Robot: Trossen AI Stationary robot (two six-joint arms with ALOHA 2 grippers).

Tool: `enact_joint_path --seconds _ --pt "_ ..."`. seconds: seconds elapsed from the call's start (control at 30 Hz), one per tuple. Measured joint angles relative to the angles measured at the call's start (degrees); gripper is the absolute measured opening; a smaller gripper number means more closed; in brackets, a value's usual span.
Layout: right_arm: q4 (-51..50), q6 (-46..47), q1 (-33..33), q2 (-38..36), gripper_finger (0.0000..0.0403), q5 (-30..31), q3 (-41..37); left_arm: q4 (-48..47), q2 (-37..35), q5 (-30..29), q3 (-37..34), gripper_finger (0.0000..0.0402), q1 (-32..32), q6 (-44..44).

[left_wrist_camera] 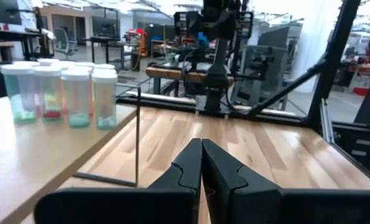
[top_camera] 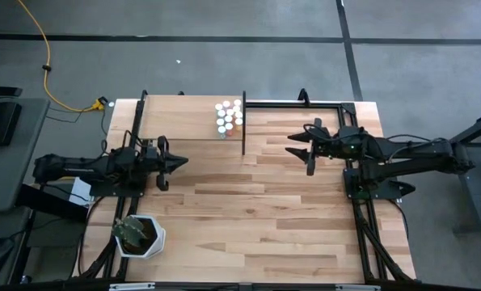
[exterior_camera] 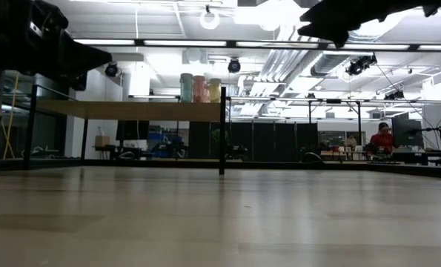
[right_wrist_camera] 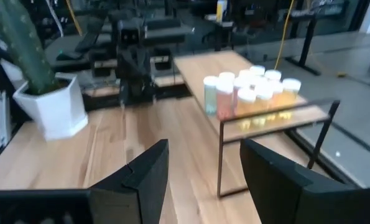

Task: Pick and place medicine bottles onto shelf by color
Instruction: Return to Home Position

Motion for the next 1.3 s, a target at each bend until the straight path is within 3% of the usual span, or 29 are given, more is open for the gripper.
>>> enact_joint_path --seconds 0.23,0.53,0.63,0.73,0.9,1.2,1.3 --pt "-7.69 2.73 0.48 -8.94 0.019 -2.72 -5.79 -1.87 0.04 -2.82 0.0 0.0 -1.9 0.18" --pt "-11.55 5.14 -0.38 -30.02 0.019 -1.41 -18.15 -2.47 0.07 -2.8 0.0 0.0 -1.89 -1.95" --pt "-10.95 6.33 -1.03 -36.78 0.019 -1.59 -19.31 -2.48 0.09 -2.8 0.0 0.0 -1.89 -1.95" --pt "-4.12 9.48 -0.49 -41.48 0.019 -2.49 -23.04 -2.48 0.09 -2.79 0.0 0.0 -1.89 -1.95" --pt "11.59 8.07 2.25 -43.97 0.019 -4.96 -34.59 -2.49 0.09 -2.78 0.0 0.0 -1.89 -1.95" --pt "2.56 -0.18 5.27 -43.25 0.019 5.41 -34.84 -2.71 0.13 -2.76 0.0 0.0 -1.89 -1.95" --pt "2.68 -2.39 5.1 -42.72 0.019 5.89 -34.8 -2.71 0.13 -2.76 0.0 0.0 -1.89 -1.95"
